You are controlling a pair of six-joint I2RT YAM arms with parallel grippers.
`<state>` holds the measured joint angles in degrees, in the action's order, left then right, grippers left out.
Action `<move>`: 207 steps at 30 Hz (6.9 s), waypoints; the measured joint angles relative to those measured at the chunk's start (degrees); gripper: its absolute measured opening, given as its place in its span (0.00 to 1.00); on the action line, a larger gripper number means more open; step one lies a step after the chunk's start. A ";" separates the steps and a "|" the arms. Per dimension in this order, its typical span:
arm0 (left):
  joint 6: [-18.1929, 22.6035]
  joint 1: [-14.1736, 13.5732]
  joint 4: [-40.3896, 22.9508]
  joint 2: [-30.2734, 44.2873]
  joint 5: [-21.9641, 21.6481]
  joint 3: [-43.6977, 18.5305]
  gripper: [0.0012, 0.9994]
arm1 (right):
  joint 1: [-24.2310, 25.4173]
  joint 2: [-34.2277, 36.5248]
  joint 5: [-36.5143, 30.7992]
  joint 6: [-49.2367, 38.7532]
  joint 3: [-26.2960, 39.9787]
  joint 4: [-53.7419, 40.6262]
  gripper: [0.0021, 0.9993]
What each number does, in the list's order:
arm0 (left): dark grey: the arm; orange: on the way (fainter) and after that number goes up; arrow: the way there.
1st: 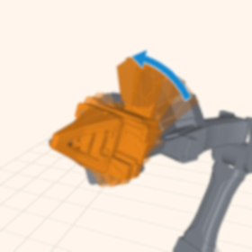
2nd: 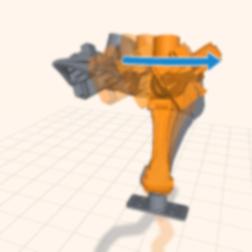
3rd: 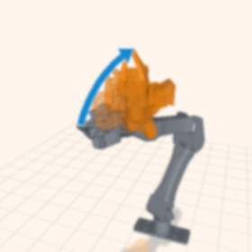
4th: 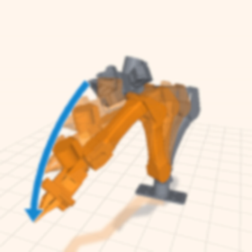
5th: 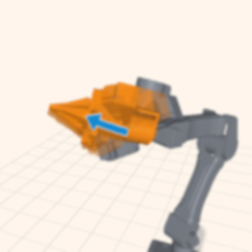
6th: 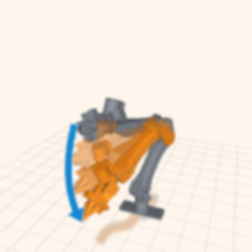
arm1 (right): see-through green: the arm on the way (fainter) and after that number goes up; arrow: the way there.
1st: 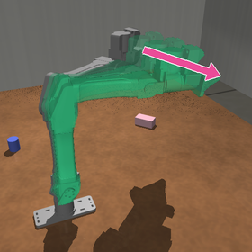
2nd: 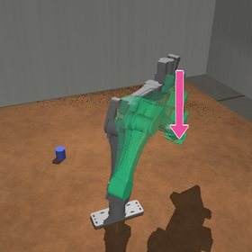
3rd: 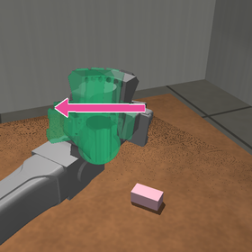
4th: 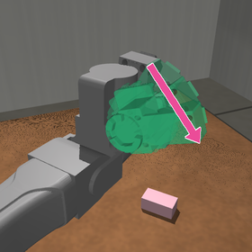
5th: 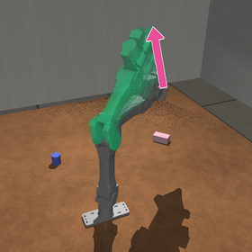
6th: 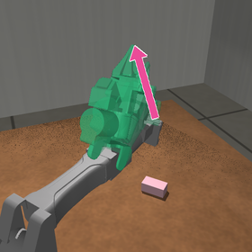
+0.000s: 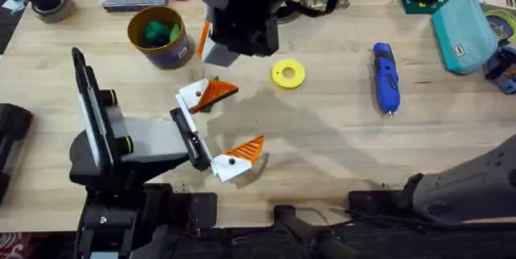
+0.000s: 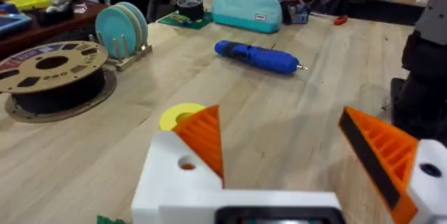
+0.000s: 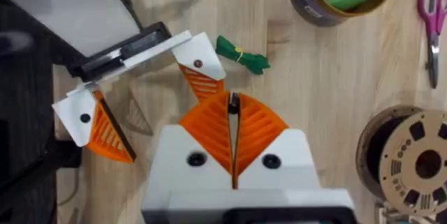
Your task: Pick up the gripper from the table and insert it into the empty holder that is missing its gripper. Then pick up a screw, insert it into the mounting hole, and use the screwdriver to tighten it. Finally, clean up the table by picking up the vegetable and placing it into the bucket.
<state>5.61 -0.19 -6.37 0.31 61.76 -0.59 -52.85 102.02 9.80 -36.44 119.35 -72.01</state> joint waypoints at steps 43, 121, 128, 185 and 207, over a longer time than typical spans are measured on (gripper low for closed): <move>0.00 0.00 0.00 -0.01 0.00 -0.01 0.99 | -2.81 0.58 3.63 -7.31 0.02 -2.60 0.00; 0.00 0.00 0.00 -0.01 0.00 -0.01 0.99 | -5.03 6.75 0.52 -6.63 0.02 -1.97 0.00; 0.00 0.00 0.00 0.01 0.00 0.01 0.99 | -5.12 6.75 0.52 -6.43 0.02 -2.01 0.00; 0.00 0.00 -0.02 -0.01 0.13 0.00 0.99 | -5.11 9.77 0.50 -6.38 0.02 -2.25 0.00; -0.02 0.00 -0.02 -0.01 0.13 -0.01 0.99 | -5.12 9.77 0.50 -6.39 0.02 -2.25 0.00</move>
<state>5.58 -0.19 -6.39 0.30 61.89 -0.60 -57.98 111.79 10.31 -42.83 119.37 -74.26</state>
